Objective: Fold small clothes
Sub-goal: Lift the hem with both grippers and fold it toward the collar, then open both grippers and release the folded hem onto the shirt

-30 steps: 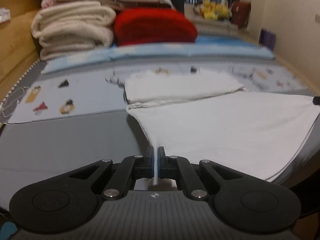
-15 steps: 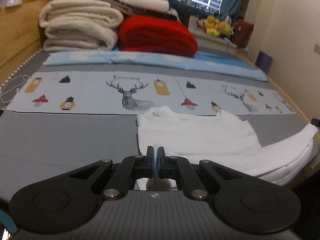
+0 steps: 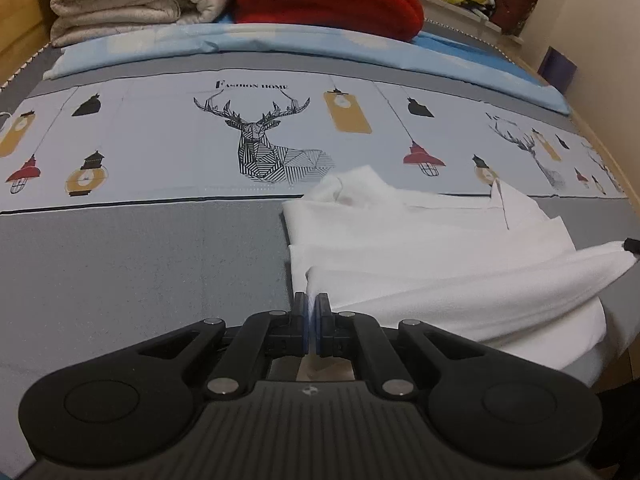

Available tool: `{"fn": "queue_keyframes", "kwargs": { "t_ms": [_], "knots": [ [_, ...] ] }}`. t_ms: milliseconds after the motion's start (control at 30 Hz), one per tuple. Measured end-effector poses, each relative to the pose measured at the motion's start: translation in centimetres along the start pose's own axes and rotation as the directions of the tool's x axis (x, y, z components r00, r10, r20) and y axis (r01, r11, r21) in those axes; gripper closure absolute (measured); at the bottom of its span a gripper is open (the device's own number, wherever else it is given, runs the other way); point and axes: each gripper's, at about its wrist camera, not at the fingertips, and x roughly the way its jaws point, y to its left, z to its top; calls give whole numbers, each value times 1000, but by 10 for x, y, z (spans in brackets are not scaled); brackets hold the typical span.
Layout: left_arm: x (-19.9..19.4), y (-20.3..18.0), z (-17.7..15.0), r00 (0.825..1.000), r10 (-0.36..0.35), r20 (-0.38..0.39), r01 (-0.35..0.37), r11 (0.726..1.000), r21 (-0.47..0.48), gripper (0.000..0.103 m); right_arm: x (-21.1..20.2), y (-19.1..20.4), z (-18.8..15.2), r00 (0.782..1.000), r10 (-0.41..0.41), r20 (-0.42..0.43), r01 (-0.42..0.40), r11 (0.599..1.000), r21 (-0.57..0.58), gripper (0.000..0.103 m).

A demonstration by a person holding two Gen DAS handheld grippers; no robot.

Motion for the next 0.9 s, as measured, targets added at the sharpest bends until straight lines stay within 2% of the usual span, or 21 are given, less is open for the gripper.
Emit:
{"fn": "queue_keyframes", "kwargs": {
  "t_ms": [133, 200, 267, 333, 400, 467, 533, 600, 667, 800, 900],
  "knots": [
    [16, 6, 6, 1000, -4, 5, 5, 999, -47, 100, 14, 2, 0, 999, -19, -28, 19, 1000, -10, 99],
    [15, 11, 15, 997, -31, 74, 39, 993, -110, 99, 22, -1, 3, 999, -18, -27, 19, 1000, 18, 99],
    [7, 20, 22, 985, -33, 170, 66, 979, -192, 98, 23, -5, 7, 1000, -6, 22, 5, 998, 59, 99],
    [7, 30, 26, 981, -22, 194, 72, 964, -255, 91, 19, -7, 11, 994, -27, 108, 17, 996, 91, 98],
    [15, 35, 24, 992, -1, 124, 35, 962, -272, 88, 20, -9, 11, 989, -71, 126, 60, 994, 91, 98],
    [26, 36, 21, 999, 5, 46, 7, 966, -258, 82, 25, -11, 9, 994, -74, 82, 69, 995, 68, 98],
    [34, 35, 19, 1000, 29, -9, -30, 975, -220, 69, 28, -11, 7, 995, -86, 53, 85, 996, 22, 98],
    [44, 34, 17, 997, 46, -59, -57, 981, -188, 66, 31, -14, 5, 994, -104, 24, 105, 994, -13, 91],
    [50, 34, 15, 996, 35, -78, -49, 983, -178, 66, 35, -18, 1, 994, -108, -20, 108, 994, -31, 87],
    [60, 23, 18, 995, -4, -100, -9, 991, -133, 61, 52, -12, -9, 985, -90, -149, 74, 991, -111, 87],
    [72, 8, 22, 992, 24, -124, -32, 998, -62, 59, 63, 5, -15, 976, -65, -208, 26, 982, -187, 87]
  ]
}}
